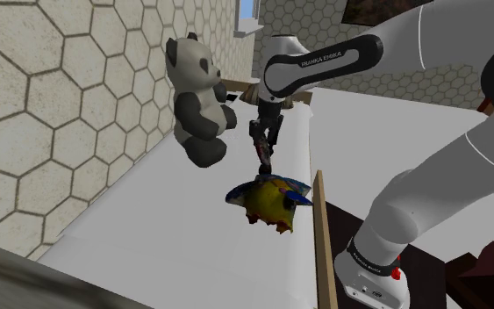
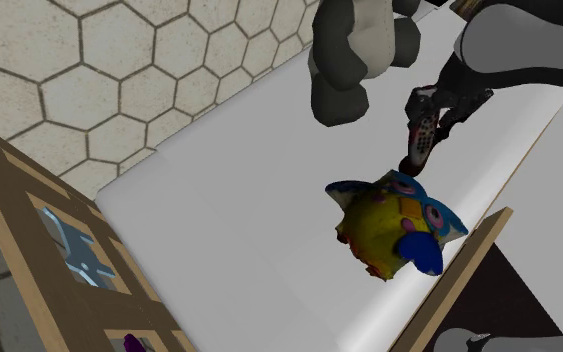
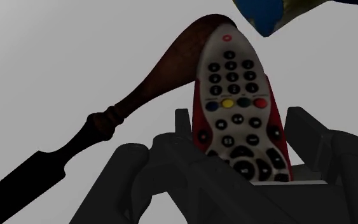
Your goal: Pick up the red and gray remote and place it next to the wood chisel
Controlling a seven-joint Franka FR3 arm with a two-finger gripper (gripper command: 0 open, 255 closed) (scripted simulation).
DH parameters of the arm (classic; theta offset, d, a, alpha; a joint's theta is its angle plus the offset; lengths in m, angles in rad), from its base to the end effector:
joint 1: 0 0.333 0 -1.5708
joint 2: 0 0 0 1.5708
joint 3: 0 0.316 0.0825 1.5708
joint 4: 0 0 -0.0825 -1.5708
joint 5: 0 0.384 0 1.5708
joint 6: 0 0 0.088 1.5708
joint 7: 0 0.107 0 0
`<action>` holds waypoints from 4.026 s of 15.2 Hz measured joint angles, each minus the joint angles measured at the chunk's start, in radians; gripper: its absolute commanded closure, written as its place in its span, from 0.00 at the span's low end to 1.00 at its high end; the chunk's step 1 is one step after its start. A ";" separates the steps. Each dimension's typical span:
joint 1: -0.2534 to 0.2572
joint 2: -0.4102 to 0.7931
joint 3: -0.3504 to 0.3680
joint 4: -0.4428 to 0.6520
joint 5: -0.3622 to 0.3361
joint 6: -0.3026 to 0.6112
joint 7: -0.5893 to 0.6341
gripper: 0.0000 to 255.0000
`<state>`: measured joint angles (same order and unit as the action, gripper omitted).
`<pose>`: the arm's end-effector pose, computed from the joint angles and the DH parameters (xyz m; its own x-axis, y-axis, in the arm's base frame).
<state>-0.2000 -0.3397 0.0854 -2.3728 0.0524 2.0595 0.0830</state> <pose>0.4415 -0.0467 0.4558 0.9742 -0.2244 0.0237 -0.2239 -0.9744 -0.0205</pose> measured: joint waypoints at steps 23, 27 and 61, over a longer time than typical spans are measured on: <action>-0.228 0.415 -0.312 0.462 -0.002 -0.063 -0.531 1.00; -0.279 0.532 -0.343 0.608 0.032 -0.100 -0.620 1.00; -0.384 0.841 -0.353 0.775 0.129 0.025 -0.766 0.00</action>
<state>-0.5835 0.5013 -0.2675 -1.5978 0.1810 2.0848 -0.6833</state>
